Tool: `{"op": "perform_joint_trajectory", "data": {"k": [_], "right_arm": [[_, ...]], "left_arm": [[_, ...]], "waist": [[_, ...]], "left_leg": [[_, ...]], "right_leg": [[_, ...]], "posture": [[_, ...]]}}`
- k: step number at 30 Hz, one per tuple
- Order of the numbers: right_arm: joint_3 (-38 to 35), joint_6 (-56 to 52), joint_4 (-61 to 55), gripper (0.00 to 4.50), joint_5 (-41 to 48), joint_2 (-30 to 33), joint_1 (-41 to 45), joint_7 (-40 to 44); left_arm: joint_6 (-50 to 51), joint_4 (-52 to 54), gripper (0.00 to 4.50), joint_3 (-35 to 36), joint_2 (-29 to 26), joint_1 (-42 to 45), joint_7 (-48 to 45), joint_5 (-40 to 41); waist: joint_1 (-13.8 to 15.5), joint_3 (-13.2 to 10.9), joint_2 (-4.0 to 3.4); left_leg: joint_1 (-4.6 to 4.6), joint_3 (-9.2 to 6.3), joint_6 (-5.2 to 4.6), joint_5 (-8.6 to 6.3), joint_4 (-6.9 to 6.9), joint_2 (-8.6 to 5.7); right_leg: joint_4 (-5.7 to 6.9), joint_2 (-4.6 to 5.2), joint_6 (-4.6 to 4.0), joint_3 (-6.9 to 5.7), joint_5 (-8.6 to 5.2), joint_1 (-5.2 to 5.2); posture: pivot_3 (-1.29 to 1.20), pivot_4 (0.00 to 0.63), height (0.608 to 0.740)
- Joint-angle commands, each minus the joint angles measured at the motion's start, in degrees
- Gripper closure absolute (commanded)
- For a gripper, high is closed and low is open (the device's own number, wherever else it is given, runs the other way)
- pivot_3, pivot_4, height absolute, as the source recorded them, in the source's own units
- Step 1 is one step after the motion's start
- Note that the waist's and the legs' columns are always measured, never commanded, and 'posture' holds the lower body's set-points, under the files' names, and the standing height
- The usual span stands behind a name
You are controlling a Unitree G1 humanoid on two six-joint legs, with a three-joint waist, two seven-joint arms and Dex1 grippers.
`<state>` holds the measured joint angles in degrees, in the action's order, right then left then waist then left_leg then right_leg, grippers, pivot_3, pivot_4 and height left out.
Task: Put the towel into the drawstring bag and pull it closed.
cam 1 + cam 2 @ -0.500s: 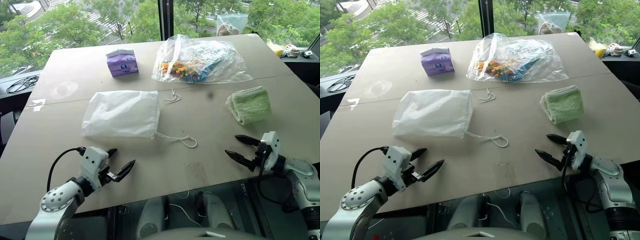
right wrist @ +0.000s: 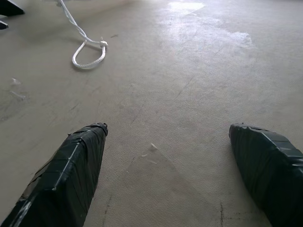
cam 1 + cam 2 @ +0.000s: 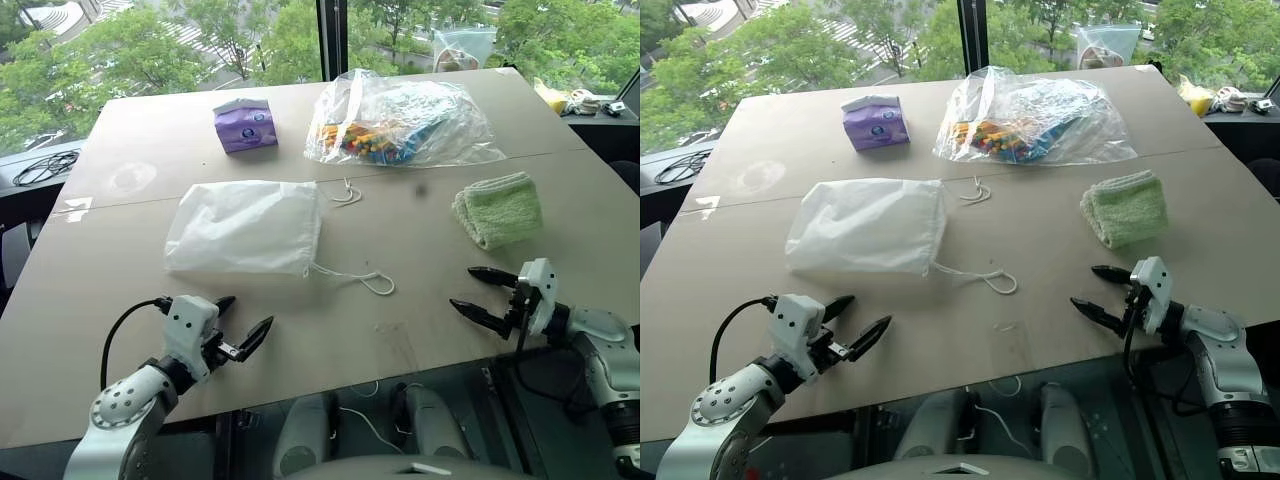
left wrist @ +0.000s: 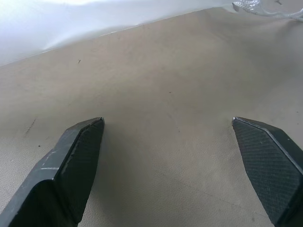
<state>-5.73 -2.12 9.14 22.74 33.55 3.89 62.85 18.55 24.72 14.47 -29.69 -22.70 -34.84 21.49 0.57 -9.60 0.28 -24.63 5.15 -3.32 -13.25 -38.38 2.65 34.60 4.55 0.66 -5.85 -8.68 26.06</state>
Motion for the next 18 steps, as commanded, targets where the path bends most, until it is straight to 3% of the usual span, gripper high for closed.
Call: {"op": "perform_joint_trajectory", "data": {"k": [1,12,18], "right_arm": [[-0.18,0.15,0.17,0.09,-0.18,0.34,0.15,0.25],[-0.95,-0.74,0.85,0.09,1.03,0.68,2.71,1.31],[-1.95,-5.48,-2.91,0.09,7.13,-0.23,10.1,2.88]], "left_arm": [[0.1,2.18,0.06,-1.27,0.41,-0.44,-0.27,0.42],[2.49,8.86,0.06,-2.46,0.63,-0.04,0.03,3.08],[12.42,14.15,0.06,-10.93,8.39,15.85,9.07,8.46]], "waist": [[0.02,0.0,0.0],[-0.03,-0.04,0.02],[0.41,-0.23,-0.1]], "left_leg": [[0.0,0.0,0.0,0.0,0.0,0.0],[-0.03,-0.01,0.0,0.0,0.0,0.01],[-0.11,-0.04,-0.02,0.01,-0.02,-0.13]], "right_leg": [[0.0,0.0,0.0,0.0,0.0,0.0],[-0.02,0.01,0.0,-0.06,0.0,0.01],[0.06,-0.15,0.01,-0.07,0.01,-0.01]], "posture": [[0.0,0.15,0.74],[0.0,0.15,0.74],[0.0,0.15,0.74]]}}
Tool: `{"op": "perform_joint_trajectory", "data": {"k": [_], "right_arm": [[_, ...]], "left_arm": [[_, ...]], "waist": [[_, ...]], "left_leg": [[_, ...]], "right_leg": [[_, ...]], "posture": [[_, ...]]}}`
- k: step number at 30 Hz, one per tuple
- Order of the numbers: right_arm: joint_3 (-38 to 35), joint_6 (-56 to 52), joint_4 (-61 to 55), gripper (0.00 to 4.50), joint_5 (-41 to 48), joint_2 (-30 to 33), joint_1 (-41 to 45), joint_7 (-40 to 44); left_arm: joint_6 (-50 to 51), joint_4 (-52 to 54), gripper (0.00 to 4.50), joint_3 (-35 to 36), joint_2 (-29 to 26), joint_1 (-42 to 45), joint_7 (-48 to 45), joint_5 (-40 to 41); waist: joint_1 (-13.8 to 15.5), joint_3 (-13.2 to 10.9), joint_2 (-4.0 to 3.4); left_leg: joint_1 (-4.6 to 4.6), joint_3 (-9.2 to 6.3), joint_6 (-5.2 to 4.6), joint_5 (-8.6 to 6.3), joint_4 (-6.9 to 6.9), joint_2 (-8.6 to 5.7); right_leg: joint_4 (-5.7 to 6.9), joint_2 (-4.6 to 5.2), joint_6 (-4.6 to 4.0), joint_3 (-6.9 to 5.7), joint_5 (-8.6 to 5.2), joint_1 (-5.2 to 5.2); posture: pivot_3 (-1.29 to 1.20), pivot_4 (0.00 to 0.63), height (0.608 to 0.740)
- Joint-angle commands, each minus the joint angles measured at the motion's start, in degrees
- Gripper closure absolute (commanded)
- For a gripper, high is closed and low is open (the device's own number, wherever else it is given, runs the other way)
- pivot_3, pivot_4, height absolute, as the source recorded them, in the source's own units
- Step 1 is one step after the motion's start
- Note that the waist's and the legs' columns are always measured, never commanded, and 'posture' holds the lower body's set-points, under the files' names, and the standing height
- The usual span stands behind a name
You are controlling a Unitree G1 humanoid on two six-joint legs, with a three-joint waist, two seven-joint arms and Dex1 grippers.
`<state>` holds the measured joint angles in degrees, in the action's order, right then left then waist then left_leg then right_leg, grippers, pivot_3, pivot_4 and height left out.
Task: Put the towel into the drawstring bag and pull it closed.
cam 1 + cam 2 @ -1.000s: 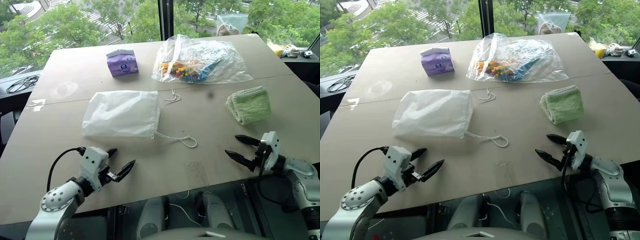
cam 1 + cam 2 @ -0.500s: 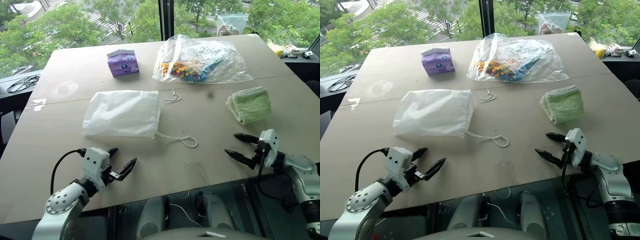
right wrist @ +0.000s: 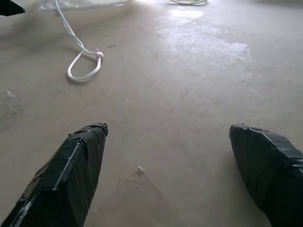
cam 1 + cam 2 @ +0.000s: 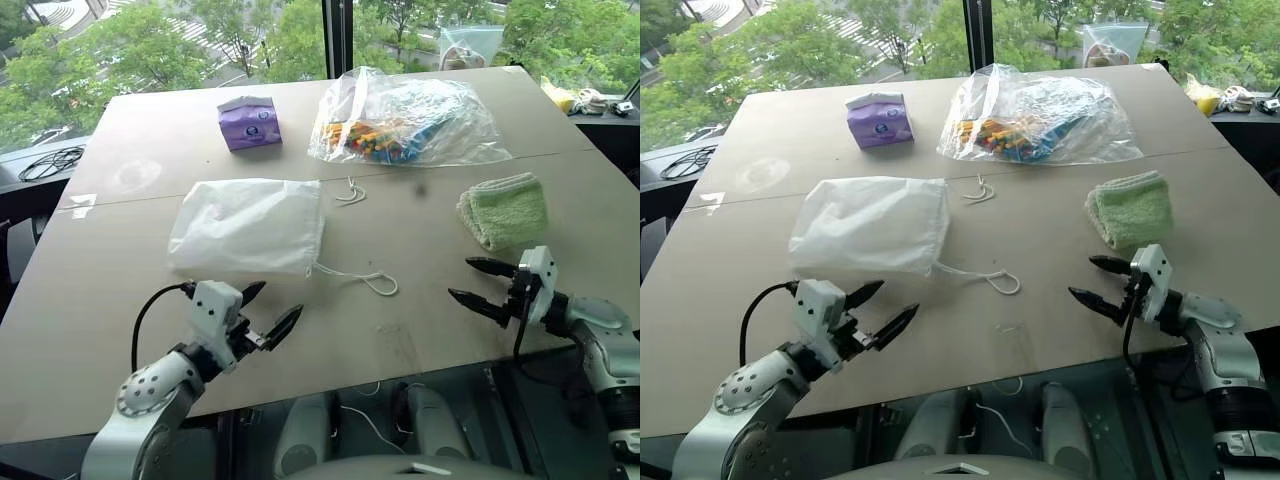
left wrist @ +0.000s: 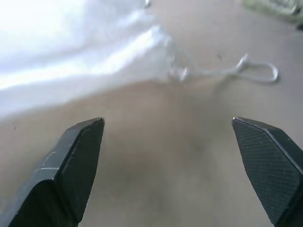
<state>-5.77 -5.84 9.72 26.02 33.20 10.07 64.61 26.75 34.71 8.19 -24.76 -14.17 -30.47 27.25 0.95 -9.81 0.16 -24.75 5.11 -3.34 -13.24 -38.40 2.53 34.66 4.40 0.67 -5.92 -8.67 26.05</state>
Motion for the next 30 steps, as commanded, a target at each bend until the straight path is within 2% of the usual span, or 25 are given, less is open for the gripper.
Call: {"op": "perform_joint_trajectory", "data": {"k": [1,4,8,11,16,19,23,30], "right_arm": [[-1.76,-1.99,-3.41,0.09,4.23,-0.02,5.03,1.34],[-2.22,-2.87,-2.47,0.09,6.76,-1.01,8.55,2.27],[-2.67,-3.87,-1.77,0.09,9.03,-1.81,11.22,4.5],[-2.52,-4.34,-1.38,0.09,9.4,-1.81,12.11,5.79],[-1.7,-3.88,-0.45,0.09,8.02,-1.62,12.36,7.02],[-1.68,-3.36,0.33,0.09,7.09,-1.9,12.63,6.62],[-1.41,-2.19,1.21,0.09,6.06,-2.61,12.7,6.6],[-0.68,0.02,0.59,0.09,6.92,-3.25,12.3,11.65]], "left_arm": [[5.3,3.66,0.06,-6.08,4.54,9.7,6.16,1.86],[6.23,0.61,0.06,-11.12,9.03,16.78,11.09,-1.77],[7.01,-4.07,0.06,-13.99,14.01,23.4,18.41,-7.3],[8.51,-5.88,0.06,-15.4,17.66,25.22,22.7,-9.65],[10.83,-5.87,0.06,-17.86,20.08,26.7,29.75,-16.72],[13.68,-4.63,0.06,-18.68,20.0,26.57,33.43,-21.39],[13.35,-5.47,0.06,-24.99,15.28,27.43,34.43,-30.78],[18.55,-8.36,0.06,-27.19,17.33,30.6,38.94,-39.59]], "waist": [[0.0,0.0,0.03],[-0.04,0.04,0.09],[0.01,0.01,0.14],[0.02,0.0,0.15],[-0.02,-0.01,0.17],[-0.1,-0.01,0.17],[-0.08,-0.01,0.16],[0.02,0.0,0.17]], "left_leg": [[0.01,-0.04,-0.02,0.01,-0.04,-0.13],[0.15,-0.1,-0.05,0.03,-0.09,-0.22],[0.13,-0.25,-0.29,0.16,-0.01,-0.37],[0.09,-0.28,-0.29,0.16,-0.01,-0.36],[0.1,-0.28,-0.3,0.16,-0.05,-0.34],[0.12,-0.32,-0.31,0.17,-0.1,-0.33],[0.15,-0.39,-0.3,0.17,-0.1,-0.33],[0.08,-0.37,-0.31,0.17,-0.12,-0.36]], "right_leg": [[0.1,-0.03,0.01,0.07,0.01,-0.03],[0.18,-0.27,0.01,0.35,0.01,-0.22],[0.18,-0.4,0.0,0.43,0.01,-0.26],[0.15,-0.43,0.05,0.41,0.03,-0.26],[0.16,-0.39,0.0,0.43,0.01,-0.27],[0.21,-0.39,0.0,0.45,0.01,-0.28],[0.29,-0.41,-0.01,0.43,0.01,-0.28],[0.23,-0.37,0.0,0.47,0.01,-0.28]], "posture": [[0.0,0.15,0.74],[0.0,0.15,0.74],[0.0,0.15,0.74],[0.0,0.15,0.74],[0.0,0.15,0.74],[0.0,0.15,0.74],[0.0,0.15,0.74],[0.0,0.15,0.74]]}}
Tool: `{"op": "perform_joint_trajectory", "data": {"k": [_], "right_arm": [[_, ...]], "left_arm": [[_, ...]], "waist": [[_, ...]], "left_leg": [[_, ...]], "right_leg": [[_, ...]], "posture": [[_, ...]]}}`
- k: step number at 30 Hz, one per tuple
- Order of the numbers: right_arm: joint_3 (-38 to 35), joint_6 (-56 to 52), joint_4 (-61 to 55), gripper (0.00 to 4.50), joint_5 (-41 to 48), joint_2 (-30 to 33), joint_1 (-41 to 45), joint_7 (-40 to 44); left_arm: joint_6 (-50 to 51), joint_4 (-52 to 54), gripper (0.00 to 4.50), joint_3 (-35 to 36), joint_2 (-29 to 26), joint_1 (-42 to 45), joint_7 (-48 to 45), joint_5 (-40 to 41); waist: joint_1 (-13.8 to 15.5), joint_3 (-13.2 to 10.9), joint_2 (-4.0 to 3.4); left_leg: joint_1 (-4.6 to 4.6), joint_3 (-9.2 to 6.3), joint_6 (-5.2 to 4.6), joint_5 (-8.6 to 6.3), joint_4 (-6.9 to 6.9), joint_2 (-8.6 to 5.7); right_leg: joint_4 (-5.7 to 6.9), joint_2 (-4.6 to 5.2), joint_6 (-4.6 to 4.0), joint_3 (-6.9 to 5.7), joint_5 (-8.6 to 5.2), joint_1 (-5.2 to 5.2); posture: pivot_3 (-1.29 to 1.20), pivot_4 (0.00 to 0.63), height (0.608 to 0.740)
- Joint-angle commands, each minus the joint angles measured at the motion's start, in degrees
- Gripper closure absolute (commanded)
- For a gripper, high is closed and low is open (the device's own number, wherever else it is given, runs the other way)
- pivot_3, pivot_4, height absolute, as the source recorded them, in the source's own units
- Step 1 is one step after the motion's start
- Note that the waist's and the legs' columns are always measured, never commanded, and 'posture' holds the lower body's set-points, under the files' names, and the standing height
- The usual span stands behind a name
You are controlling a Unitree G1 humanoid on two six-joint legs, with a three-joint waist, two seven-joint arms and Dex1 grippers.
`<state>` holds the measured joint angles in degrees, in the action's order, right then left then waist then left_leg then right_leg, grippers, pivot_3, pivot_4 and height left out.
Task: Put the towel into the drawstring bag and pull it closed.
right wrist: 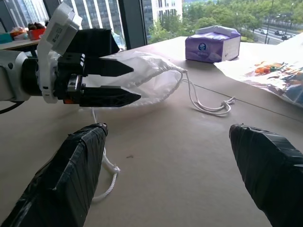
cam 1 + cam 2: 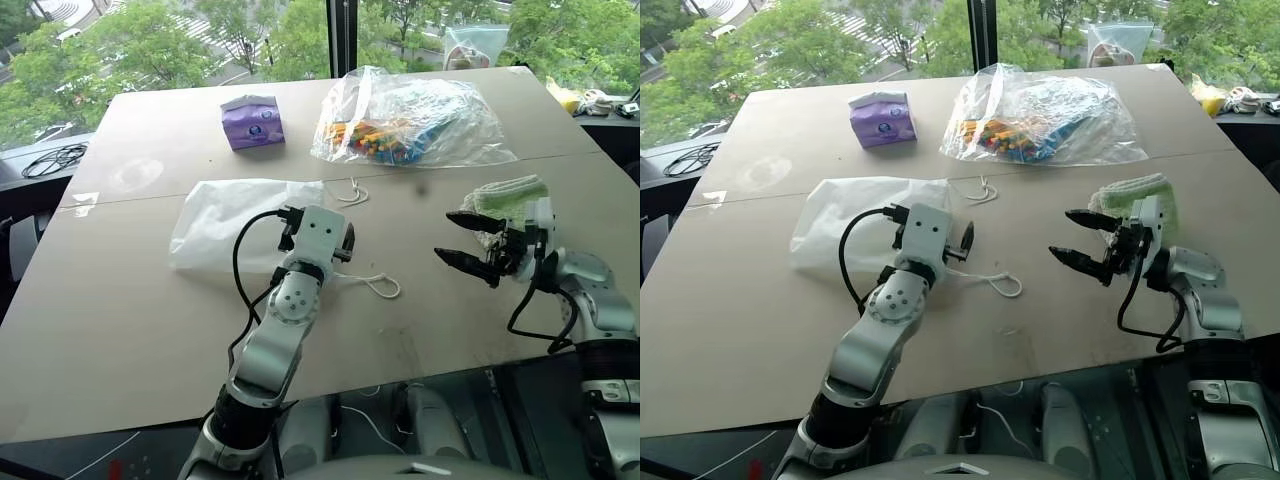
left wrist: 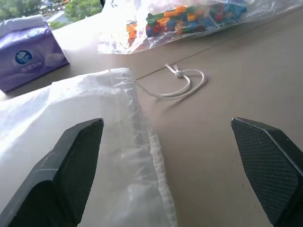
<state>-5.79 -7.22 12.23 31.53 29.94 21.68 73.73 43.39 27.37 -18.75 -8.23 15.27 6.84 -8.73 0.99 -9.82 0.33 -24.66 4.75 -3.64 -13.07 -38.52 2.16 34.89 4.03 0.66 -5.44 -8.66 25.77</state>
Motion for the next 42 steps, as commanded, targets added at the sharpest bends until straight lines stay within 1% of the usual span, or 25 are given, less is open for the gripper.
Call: {"op": "perform_joint_trajectory", "data": {"k": [1,7,13,17,21,22,23,24,25,28,29,30,31,38,40,42], "right_arm": [[-0.47,1.37,-1.85,0.09,1.35,0.13,0.75,2.92],[-1.16,1.05,-1.82,0.09,2.33,0.38,0.86,4.48],[-1.45,1.41,-1.33,0.09,2.43,0.6,0.66,4.83],[-1.46,2.01,-0.43,0.09,2.13,0.52,0.88,4.77],[-1.38,2.56,0.52,0.09,1.94,0.46,1.27,4.87],[-1.41,2.61,0.62,0.0,1.95,0.52,1.28,4.96],[-1.44,2.74,0.85,0.0,1.92,0.57,1.31,5.06],[-1.47,2.85,1.02,0.0,1.92,0.63,1.3,5.17],[-1.48,2.99,1.2,0.0,1.89,0.66,1.28,5.26],[-1.37,3.18,1.47,0.0,1.82,0.59,1.21,5.36],[-1.33,3.23,1.5,0.0,1.81,0.55,1.19,5.37],[-1.31,3.32,1.54,0.0,1.8,0.54,1.13,5.37],[-1.29,3.4,1.58,0.0,1.8,0.53,1.09,5.37],[-1.21,3.88,2.3,0.0,1.7,0.32,0.99,5.53],[-1.24,4.31,2.69,0.0,1.66,-0.01,0.98,5.4],[-1.15,4.85,3.13,0.0,1.53,-0.4,0.92,5.26]], "left_arm": [[2.75,-2.34,0.06,-0.25,1.12,1.89,1.89,-4.47],[4.56,-5.66,0.06,-0.85,2.57,3.4,0.82,-7.35],[7.91,-5.77,0.06,0.81,3.47,2.37,1.46,-9.68],[8.39,-5.42,0.06,1.58,3.92,2.3,2.26,-11.3],[9.29,-4.09,0.06,1.42,3.22,1.84,2.34,-13.42],[9.48,-3.72,0.56,1.23,2.97,1.69,2.26,-14.03],[9.98,-3.12,0.82,0.91,2.44,1.36,2.01,-14.88],[10.36,-2.65,1.23,0.64,2.12,1.04,1.8,-15.56],[10.71,-2.23,1.67,0.41,1.74,0.69,1.5,-16.16],[11.49,-1.01,3.27,0.16,1.11,-0.16,0.68,-17.38],[11.72,-0.67,3.6,0.08,0.97,-0.31,0.43,-17.83],[11.81,-0.25,4.11,-0.14,0.63,-0.46,0.05,-18.34],[11.95,0.23,4.47,-0.25,0.38,-0.61,-0.27,-18.76],[8.47,4.98,4.47,-0.15,-4.33,-2.24,-3.4,-21.09],[5.19,6.49,4.47,2.21,-4.6,-3.24,-4.26,-19.22],[3.02,8.13,4.47,5.58,-3.14,-3.84,-4.96,-16.35]], "waist": [[-0.02,0.0,0.0],[-0.04,0.0,0.0],[-0.07,0.0,0.0],[-0.08,0.0,0.0],[-0.06,0.0,0.0],[-0.08,0.0,0.0],[-0.09,0.0,0.0],[-0.1,0.0,0.0],[-0.1,0.0,0.0],[-0.09,0.0,0.0],[-0.09,0.0,0.0],[-0.1,0.0,0.0],[-0.09,0.0,0.0],[-0.11,0.0,0.0],[-0.11,0.0,0.0],[-0.11,0.0,0.0]], "left_leg": [[0.01,-0.01,0.0,0.0,0.0,0.0],[0.03,-0.08,0.0,0.0,0.0,0.01],[0.02,-0.06,0.0,0.0,0.0,0.02],[0.03,-0.06,0.0,0.0,-0.01,0.02],[0.03,-0.06,0.0,0.0,-0.01,0.02],[0.03,-0.05,0.0,0.0,-0.02,0.01],[0.03,-0.05,0.0,0.0,-0.02,0.01],[0.03,-0.05,0.0,0.0,-0.02,0.02],[0.03,-0.05,0.0,0.0,-0.02,0.02],[0.03,-0.06,0.0,0.0,-0.02,0.02],[0.03,-0.06,0.0,0.0,-0.02,0.02],[0.03,-0.06,0.0,0.0,-0.04,0.02],[0.03,-0.06,0.0,0.0,-0.05,0.03],[0.03,-0.06,0.0,0.0,-0.06,0.04],[0.03,-0.05,0.0,0.0,-0.06,0.04],[0.03,-0.05,0.0,0.0,-0.06,0.05]], "right_leg": [[0.0,0.0,0.0,0.0,0.0,0.0],[0.06,-0.02,0.0,-0.07,0.0,0.0],[0.06,-0.01,0.0,-0.05,0.0,0.0],[0.06,-0.01,0.0,-0.04,0.0,0.0],[0.07,-0.01,0.0,-0.04,0.0,0.0],[0.07,-0.01,0.0,-0.04,0.0,0.0],[0.07,-0.01,0.0,-0.03,0.0,0.0],[0.07,-0.01,0.0,-0.03,0.0,0.0],[0.08,-0.01,0.0,-0.03,0.0,0.0],[0.09,-0.01,-0.01,-0.04,0.0,0.0],[0.09,-0.01,-0.01,-0.04,0.0,0.0],[0.1,-0.01,-0.01,-0.04,0.0,0.0],[0.1,-0.01,-0.01,-0.04,0.0,0.0],[0.11,-0.01,-0.01,-0.03,0.0,0.0],[0.11,0.0,-0.01,-0.03,0.0,0.0],[0.1,0.0,-0.01,-0.02,0.0,0.0]], "posture": [[0.0,0.15,0.74],[0.0,0.15,0.74],[0.0,0.15,0.74],[0.0,0.15,0.74],[0.0,0.15,0.74],[0.0,0.15,0.74],[0.0,0.15,0.74],[0.0,0.15,0.74],[0.0,0.15,0.74],[0.0,0.15,0.74],[0.0,0.15,0.74],[0.0,0.15,0.74],[0.0,0.15,0.74],[0.0,0.15,0.74],[0.0,0.15,0.74],[0.0,0.15,0.74]]}}
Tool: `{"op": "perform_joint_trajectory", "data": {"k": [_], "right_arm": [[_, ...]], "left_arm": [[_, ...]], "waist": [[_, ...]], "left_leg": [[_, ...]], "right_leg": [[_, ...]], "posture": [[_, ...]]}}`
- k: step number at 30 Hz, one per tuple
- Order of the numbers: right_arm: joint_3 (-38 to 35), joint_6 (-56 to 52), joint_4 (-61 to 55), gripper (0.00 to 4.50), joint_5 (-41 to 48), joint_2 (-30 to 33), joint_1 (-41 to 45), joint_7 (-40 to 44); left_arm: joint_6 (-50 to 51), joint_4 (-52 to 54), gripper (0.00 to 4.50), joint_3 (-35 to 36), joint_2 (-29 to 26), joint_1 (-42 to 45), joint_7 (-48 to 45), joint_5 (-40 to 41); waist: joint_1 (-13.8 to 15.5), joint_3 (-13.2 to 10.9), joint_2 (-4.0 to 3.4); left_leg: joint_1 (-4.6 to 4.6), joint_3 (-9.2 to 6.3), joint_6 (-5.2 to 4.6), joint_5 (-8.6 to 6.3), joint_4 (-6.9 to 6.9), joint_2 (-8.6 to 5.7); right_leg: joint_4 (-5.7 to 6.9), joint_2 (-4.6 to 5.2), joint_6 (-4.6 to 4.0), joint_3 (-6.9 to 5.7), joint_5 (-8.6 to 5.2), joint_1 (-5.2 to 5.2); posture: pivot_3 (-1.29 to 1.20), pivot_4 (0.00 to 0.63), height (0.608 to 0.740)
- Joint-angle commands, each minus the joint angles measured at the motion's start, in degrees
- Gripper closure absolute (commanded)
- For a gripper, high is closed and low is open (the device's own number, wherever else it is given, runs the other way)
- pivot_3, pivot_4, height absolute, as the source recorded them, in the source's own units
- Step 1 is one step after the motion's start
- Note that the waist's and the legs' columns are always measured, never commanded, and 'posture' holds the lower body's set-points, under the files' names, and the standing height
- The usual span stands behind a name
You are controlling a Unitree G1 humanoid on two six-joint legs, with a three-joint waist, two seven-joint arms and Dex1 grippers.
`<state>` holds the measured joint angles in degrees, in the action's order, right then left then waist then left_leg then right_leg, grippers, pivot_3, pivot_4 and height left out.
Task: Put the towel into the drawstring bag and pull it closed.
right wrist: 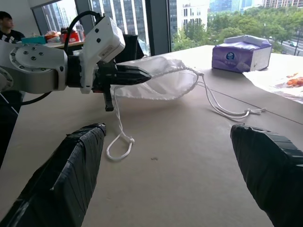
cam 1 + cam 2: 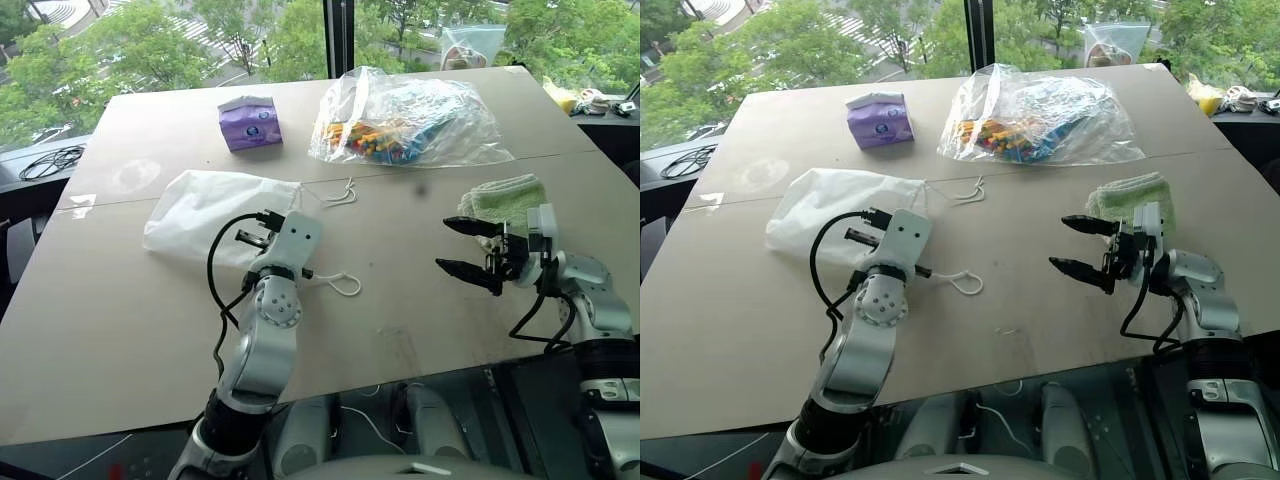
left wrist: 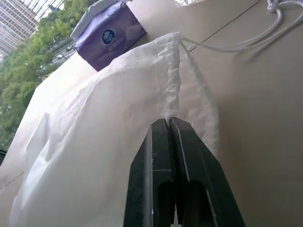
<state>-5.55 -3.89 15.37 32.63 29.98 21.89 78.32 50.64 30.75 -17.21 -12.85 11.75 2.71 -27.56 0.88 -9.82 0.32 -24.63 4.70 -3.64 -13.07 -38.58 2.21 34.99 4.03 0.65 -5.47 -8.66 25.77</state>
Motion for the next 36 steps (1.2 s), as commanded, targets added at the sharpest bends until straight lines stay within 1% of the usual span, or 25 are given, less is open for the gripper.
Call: {"op": "perform_joint_trajectory", "data": {"k": [1,3,4,6,8,12,15,18,21,22,23,24,26,30,31,32,34,36], "right_arm": [[-1.33,1.73,0.14,0.0,0.4,-0.56,0.69,0.63],[-1.32,2.12,0.34,0.0,0.28,-0.95,0.53,0.4],[-1.3,2.35,0.37,0.0,0.11,-1.22,0.37,0.21],[-1.36,2.81,0.32,0.0,-0.24,-1.72,0.09,-0.36],[-1.52,3.14,0.33,0.0,-0.44,-1.97,-0.08,-0.87],[-2.07,3.77,0.55,0.0,-0.62,-1.67,-0.43,-1.34],[-2.62,4.29,1.06,0.0,-1.3,-1.5,-0.44,-3.17],[-3.6,7.19,1.57,0.0,-2.99,-2.0,-0.15,-6.43],[-6.07,14.22,6.14,0.0,-12.01,-3.28,2.9,-23.37],[-7.02,16.59,8.37,0.0,-15.87,-3.34,4.2,-30.74],[-7.43,16.85,9.77,0.0,-18.1,-3.07,5.03,-35.14],[-7.54,16.43,10.69,0.0,-20.31,-2.5,5.41,-39.02],[-7.6,14.73,11.15,0.0,-22.26,-1.94,5.47,-43.54],[-8.61,11.33,10.59,0.0,-29.65,-0.26,5.94,-58.13],[-8.77,10.55,10.8,0.0,-30.79,0.49,6.24,-60.23],[-8.94,7.24,10.75,0.0,-31.32,1.17,6.43,-61.89],[-9.45,-1.91,10.78,0.0,-29.23,1.35,6.63,-62.29],[-10.54,-9.58,11.6,0.0,-25.49,0.18,7.21,-61.08]], "left_arm": [[-5.01,5.18,4.47,5.25,2.15,-0.47,-0.98,3.34],[-8.75,5.69,4.47,7.67,3.81,-0.19,-1.55,6.29],[-11.65,5.47,4.47,8.13,3.69,0.29,-1.58,6.82],[-17.97,3.99,4.47,6.15,0.42,1.42,-2.47,4.7],[-21.94,2.17,4.47,3.57,-2.47,1.57,-3.12,2.01],[-26.15,0.53,4.47,2.32,-4.66,1.36,-3.33,-0.64],[-25.46,-0.02,4.47,5.73,-2.92,1.15,-2.27,0.33],[-25.59,-0.9,4.47,7.68,-2.67,1.81,-2.41,0.06],[-26.27,-2.09,4.47,8.84,-2.39,2.75,-2.92,0.52],[-26.37,-2.39,4.47,9.13,-1.98,2.86,-3.01,0.96],[-26.34,-2.62,4.47,9.35,-1.5,2.9,-3.06,1.35],[-26.09,-2.8,4.47,9.6,-0.78,2.91,-3.11,1.96],[-25.86,-3.08,4.47,9.92,0.18,2.99,-3.36,2.62],[-26.59,-4.08,4.47,10.02,0.79,2.97,-3.74,3.14],[-26.73,-4.18,4.47,10.05,0.82,2.91,-3.76,3.1],[-26.81,-4.25,4.47,10.14,0.84,2.89,-3.78,3.06],[-26.57,-4.28,4.47,10.34,1.18,2.81,-3.69,3.05],[-26.74,-4.7,4.47,10.4,1.39,2.7,-3.64,3.09]], "waist": [[0.01,0.0,0.0],[0.03,0.0,0.0],[0.05,0.0,0.0],[0.07,0.0,0.0],[0.08,0.01,-0.01],[0.05,0.02,-0.03],[0.02,0.02,-0.02],[0.02,0.02,-0.02],[-0.01,0.02,-0.02],[-0.01,0.02,-0.02],[-0.01,0.02,-0.02],[-0.04,0.01,-0.01],[0.09,0.02,-0.01],[-0.06,0.02,-0.01],[-0.07,0.02,-0.01],[-0.08,0.01,-0.01],[-0.09,0.02,-0.01],[-0.15,0.04,0.03]], "left_leg": [[0.0,0.0,0.0,0.0,-0.01,0.0],[0.0,0.0,0.0,0.0,-0.03,0.0],[0.0,0.0,0.0,0.0,-0.03,0.0],[-0.01,-0.01,0.0,0.0,-0.05,-0.01],[0.0,-0.02,0.0,0.0,-0.05,-0.02],[0.02,0.12,0.0,0.0,-0.06,-0.02],[0.03,0.12,0.0,0.0,-0.06,-0.01],[0.05,0.1,0.0,0.0,-0.06,0.0],[0.1,0.13,0.0,0.0,-0.1,-0.01],[0.1,0.16,0.0,0.0,-0.14,-0.01],[0.11,0.18,0.0,0.0,-0.18,-0.01],[0.1,0.21,0.0,0.0,-0.21,-0.01],[0.11,0.26,0.01,0.0,-0.26,-0.02],[0.1,0.27,0.0,0.0,-0.27,-0.01],[0.1,0.28,0.0,0.0,-0.28,-0.01],[0.1,0.32,0.0,0.0,-0.27,-0.01],[0.1,0.39,0.0,0.01,-0.28,-0.01],[0.14,0.41,-0.01,0.01,-0.28,-0.01]], "right_leg": [[0.0,0.01,0.0,0.0,0.0,0.0],[0.0,0.02,0.0,0.0,0.0,-0.01],[0.01,0.01,0.0,0.0,0.0,-0.01],[0.02,0.01,0.0,-0.01,0.01,-0.01],[0.05,0.0,-0.01,-0.02,0.01,-0.01],[0.04,0.0,0.0,0.07,0.01,-0.02],[0.05,0.0,0.0,0.08,0.01,-0.02],[0.09,-0.01,0.0,0.06,0.01,-0.02],[0.2,-0.01,0.0,0.07,0.01,-0.02],[0.28,0.0,0.0,0.09,0.0,0.0],[0.32,0.0,0.0,0.11,0.0,0.0],[0.38,0.02,0.0,0.13,0.0,0.02],[0.44,0.04,0.0,0.18,0.0,0.04],[0.47,0.02,-0.01,0.21,0.0,0.06],[0.5,0.03,0.0,0.22,0.0,0.07],[0.53,0.03,0.0,0.26,0.0,0.12],[0.58,0.03,0.0,0.34,0.0,0.17],[0.6,0.01,0.0,0.39,0.0,0.17]], "posture": [[0.0,0.15,0.74],[0.0,0.15,0.74],[0.0,0.15,0.74],[0.0,0.15,0.74],[0.0,0.15,0.74],[0.0,0.15,0.74],[0.0,0.15,0.74],[0.0,0.15,0.74],[0.0,0.15,0.74],[0.0,0.15,0.74],[0.0,0.15,0.74],[0.0,0.15,0.74],[0.0,0.15,0.74],[0.0,0.15,0.74],[0.0,0.15,0.74],[0.0,0.15,0.74],[0.0,0.15,0.74],[0.0,0.15,0.74]]}}
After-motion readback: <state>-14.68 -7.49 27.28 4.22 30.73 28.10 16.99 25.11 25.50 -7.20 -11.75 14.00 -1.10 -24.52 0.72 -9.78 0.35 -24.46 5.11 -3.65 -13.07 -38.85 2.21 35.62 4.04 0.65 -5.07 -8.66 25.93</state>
